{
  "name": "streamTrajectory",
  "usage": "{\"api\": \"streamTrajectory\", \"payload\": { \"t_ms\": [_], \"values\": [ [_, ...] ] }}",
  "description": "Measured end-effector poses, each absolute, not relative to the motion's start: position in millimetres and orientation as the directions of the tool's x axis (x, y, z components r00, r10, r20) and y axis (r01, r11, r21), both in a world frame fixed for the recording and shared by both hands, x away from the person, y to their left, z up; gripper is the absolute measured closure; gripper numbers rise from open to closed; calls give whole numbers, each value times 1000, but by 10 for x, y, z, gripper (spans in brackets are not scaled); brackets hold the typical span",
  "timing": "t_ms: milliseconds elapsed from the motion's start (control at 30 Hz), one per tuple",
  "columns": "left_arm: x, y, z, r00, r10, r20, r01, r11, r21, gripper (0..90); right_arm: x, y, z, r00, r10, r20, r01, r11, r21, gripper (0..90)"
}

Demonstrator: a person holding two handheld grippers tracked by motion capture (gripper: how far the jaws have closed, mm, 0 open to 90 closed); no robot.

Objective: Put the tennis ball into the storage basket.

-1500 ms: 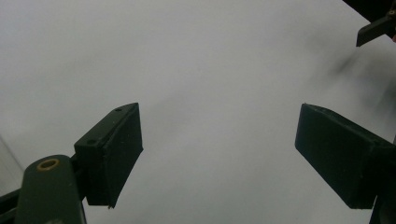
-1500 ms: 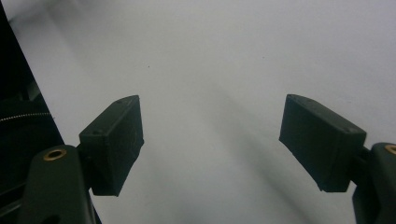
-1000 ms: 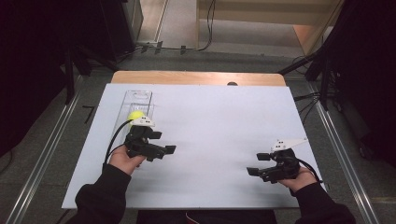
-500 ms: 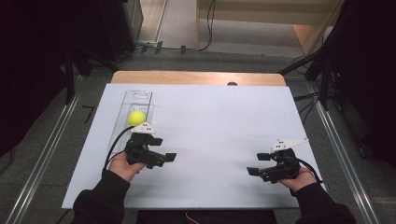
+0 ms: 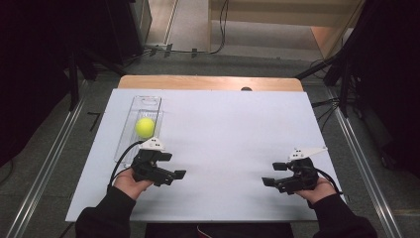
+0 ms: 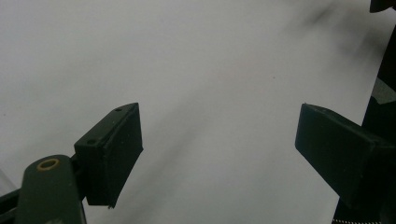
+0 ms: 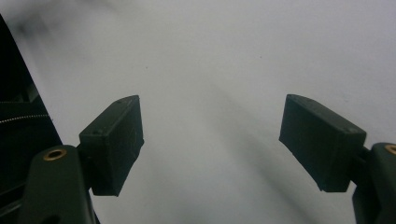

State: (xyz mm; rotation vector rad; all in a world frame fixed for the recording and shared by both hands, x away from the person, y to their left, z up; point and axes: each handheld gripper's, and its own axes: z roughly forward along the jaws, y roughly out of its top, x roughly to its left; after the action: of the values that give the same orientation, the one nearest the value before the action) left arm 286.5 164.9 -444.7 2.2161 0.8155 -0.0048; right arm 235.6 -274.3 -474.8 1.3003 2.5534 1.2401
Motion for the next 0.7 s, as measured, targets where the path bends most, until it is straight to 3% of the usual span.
{"api": "streamTrajectory", "payload": {
  "t_ms": [700],
  "values": [
    [2719,1860,-4495,798,548,-253,555,-504,662,158,2357,-2741,-4749,-651,692,313,674,336,658,197]
  ]
}}
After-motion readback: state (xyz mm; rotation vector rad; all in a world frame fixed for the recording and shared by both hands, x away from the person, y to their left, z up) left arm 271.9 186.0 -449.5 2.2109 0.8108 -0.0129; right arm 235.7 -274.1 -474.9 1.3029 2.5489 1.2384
